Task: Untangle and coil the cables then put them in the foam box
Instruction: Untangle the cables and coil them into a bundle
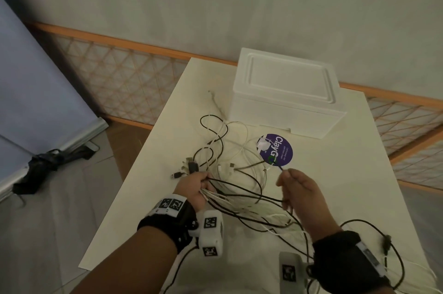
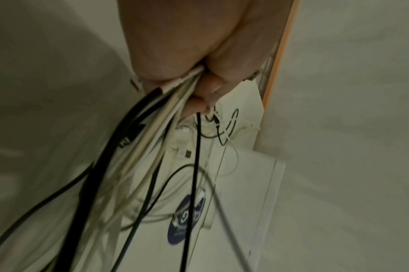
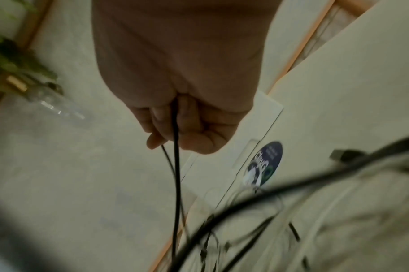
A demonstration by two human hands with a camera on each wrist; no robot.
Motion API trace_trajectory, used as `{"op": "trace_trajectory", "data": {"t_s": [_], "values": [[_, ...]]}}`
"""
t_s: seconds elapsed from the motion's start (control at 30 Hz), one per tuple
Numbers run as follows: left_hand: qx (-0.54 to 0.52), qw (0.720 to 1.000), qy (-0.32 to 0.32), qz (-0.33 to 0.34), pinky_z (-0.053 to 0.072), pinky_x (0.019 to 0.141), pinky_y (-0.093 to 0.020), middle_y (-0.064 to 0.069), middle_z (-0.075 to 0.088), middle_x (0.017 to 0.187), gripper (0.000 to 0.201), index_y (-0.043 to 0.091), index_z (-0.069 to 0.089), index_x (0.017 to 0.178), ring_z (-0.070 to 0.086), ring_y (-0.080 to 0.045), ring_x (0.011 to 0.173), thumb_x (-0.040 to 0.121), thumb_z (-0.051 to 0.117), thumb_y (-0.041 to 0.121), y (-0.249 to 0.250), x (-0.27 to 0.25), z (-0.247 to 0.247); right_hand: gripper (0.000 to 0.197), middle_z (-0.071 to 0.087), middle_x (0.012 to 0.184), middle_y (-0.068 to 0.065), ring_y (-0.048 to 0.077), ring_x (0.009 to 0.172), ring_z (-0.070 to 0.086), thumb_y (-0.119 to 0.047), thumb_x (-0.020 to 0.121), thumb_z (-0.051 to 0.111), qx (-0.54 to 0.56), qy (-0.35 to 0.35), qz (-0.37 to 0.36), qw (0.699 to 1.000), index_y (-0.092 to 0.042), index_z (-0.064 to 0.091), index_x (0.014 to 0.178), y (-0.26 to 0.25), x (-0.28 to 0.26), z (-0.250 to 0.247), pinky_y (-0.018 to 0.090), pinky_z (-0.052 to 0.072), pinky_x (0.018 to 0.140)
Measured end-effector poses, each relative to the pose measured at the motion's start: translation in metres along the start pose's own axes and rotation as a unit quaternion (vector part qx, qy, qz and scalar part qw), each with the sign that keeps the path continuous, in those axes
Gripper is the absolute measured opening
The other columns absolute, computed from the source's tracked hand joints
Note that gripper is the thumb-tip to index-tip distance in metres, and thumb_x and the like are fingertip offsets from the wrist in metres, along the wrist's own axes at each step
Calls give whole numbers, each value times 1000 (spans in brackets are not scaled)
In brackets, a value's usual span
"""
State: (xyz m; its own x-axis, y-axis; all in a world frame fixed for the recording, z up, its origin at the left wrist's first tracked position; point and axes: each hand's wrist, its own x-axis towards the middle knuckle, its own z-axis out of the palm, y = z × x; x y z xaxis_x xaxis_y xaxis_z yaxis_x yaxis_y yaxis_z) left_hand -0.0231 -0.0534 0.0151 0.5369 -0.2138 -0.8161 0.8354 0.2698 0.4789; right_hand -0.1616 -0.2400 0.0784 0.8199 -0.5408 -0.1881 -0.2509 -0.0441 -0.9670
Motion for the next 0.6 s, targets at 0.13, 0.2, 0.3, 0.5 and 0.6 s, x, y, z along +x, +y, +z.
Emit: {"op": "trace_trajectory", "data": {"t_s": [0.13,0.2,0.3,0.5,0.6], "values": [[27,998,45,19,41,38,-19,-11,51,64,34,4,65,69,47,-16,37,97,49,12,10,13,-9,31,39,51,8,22,48,38,-14,99,44,-58,128,46,989,-4,59,73,3,13,-54,30,38,46],[57,998,30,27,41,43,-24,-8,51,63,40,8,71,63,46,-15,40,97,52,17,8,13,-8,18,61,75,17,33,72,56,-17,94,55,-234,146,68,959,-3,63,102,6,22,-67,42,49,68],[75,997,-12,25,38,49,-27,-7,51,58,30,8,71,77,43,-15,40,97,53,21,-2,2,3,74,43,137,22,39,123,40,-17,80,68,-472,125,1,873,-3,32,143,7,27,-46,45,35,103],[70,996,-63,-11,39,39,-22,-8,59,61,14,2,72,91,45,-16,42,91,62,12,-14,-27,23,41,61,119,4,22,109,58,-26,95,47,-489,-200,-122,840,-26,39,136,-11,7,69,33,46,89],[61,997,-51,-12,38,36,-21,-10,60,57,14,-3,66,89,43,-16,33,93,57,6,-11,-34,23,35,65,107,4,20,97,62,-20,97,41,-502,-204,-126,831,-28,50,130,-10,11,75,31,49,79]]}}
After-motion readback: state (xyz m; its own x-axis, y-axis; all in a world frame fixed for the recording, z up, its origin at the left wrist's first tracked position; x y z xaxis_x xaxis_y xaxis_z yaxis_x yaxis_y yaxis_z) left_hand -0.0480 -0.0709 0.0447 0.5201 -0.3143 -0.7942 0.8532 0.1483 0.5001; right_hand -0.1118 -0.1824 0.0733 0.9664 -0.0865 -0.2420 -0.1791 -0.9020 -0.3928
